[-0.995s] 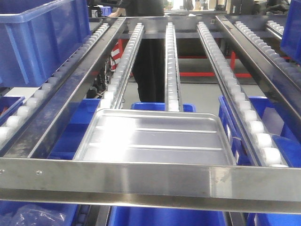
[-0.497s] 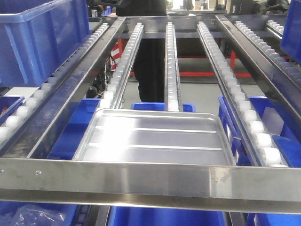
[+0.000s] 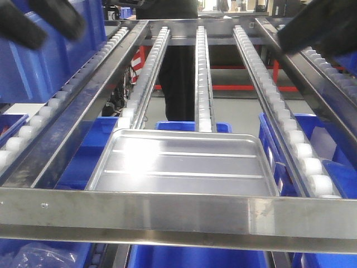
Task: Grab silver tray and stack on right shelf
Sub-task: 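Lower both grippers onto the tray's side rims and close them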
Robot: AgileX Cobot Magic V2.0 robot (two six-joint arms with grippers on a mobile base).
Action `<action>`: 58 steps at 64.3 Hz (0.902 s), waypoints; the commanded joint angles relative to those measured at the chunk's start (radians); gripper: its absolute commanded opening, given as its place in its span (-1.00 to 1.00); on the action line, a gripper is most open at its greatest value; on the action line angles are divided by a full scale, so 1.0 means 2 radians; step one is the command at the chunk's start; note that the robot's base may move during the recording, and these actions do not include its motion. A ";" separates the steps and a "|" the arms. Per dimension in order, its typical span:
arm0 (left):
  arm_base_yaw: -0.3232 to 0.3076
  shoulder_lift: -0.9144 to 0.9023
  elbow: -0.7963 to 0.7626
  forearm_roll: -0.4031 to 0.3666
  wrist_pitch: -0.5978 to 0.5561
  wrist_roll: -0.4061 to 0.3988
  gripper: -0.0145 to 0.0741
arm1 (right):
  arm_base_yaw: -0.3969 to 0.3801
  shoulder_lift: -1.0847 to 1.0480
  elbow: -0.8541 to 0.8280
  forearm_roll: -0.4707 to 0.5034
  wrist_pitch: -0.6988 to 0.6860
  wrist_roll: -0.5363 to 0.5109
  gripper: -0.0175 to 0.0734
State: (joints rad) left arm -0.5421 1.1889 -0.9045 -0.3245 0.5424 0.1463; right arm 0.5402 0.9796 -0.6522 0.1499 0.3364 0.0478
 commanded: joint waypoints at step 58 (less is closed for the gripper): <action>-0.070 0.280 -0.220 0.274 0.129 -0.339 -0.03 | -0.036 0.296 -0.194 -0.163 0.146 0.265 0.42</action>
State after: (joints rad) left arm -0.6846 1.7814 -1.3113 0.2045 0.8347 -0.5171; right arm 0.4760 1.5889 -1.0078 -0.1615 0.6860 0.5785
